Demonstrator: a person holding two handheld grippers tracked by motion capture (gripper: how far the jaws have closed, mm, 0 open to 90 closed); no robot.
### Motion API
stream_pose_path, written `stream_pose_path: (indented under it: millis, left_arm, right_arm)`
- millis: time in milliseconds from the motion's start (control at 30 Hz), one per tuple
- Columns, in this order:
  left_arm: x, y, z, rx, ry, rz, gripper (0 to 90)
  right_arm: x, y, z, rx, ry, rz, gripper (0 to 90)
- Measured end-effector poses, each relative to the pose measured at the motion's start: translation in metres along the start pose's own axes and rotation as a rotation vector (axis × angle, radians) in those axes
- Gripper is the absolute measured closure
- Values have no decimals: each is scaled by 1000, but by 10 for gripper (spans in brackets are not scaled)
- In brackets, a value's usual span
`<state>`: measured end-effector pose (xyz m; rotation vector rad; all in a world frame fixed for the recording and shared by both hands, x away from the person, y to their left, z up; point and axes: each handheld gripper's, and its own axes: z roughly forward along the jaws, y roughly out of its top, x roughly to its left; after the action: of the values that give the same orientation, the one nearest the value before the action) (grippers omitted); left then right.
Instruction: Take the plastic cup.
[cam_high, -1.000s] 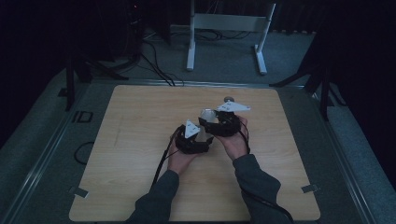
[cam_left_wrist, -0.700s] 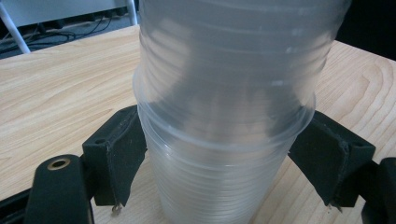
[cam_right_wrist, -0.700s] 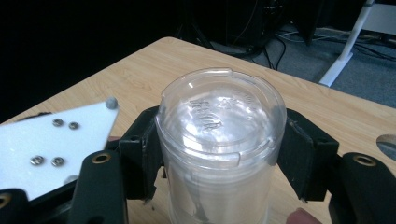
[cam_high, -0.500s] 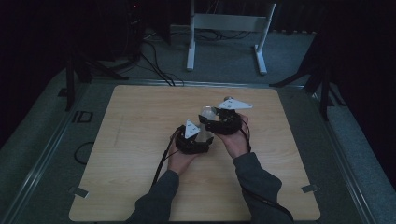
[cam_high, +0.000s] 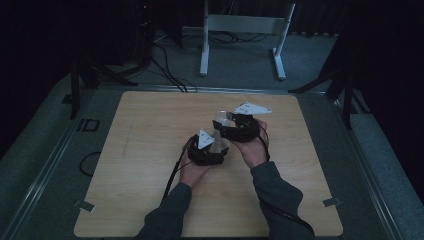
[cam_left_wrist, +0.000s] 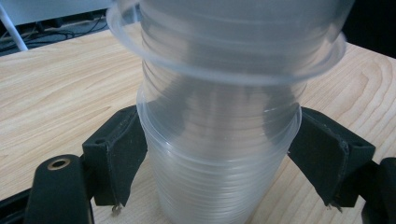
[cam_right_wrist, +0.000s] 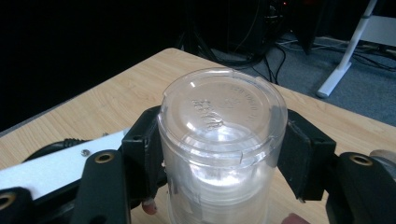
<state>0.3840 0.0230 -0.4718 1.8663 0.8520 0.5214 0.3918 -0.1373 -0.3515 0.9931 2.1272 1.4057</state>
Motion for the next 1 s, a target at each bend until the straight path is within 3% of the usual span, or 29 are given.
stream_pose_path:
  millis: [1000]
  left_arm:
    - [1,-1,-5,-10,9,-30,143]
  right_arm:
    - [1,24,-21,-54,3,-14,382]
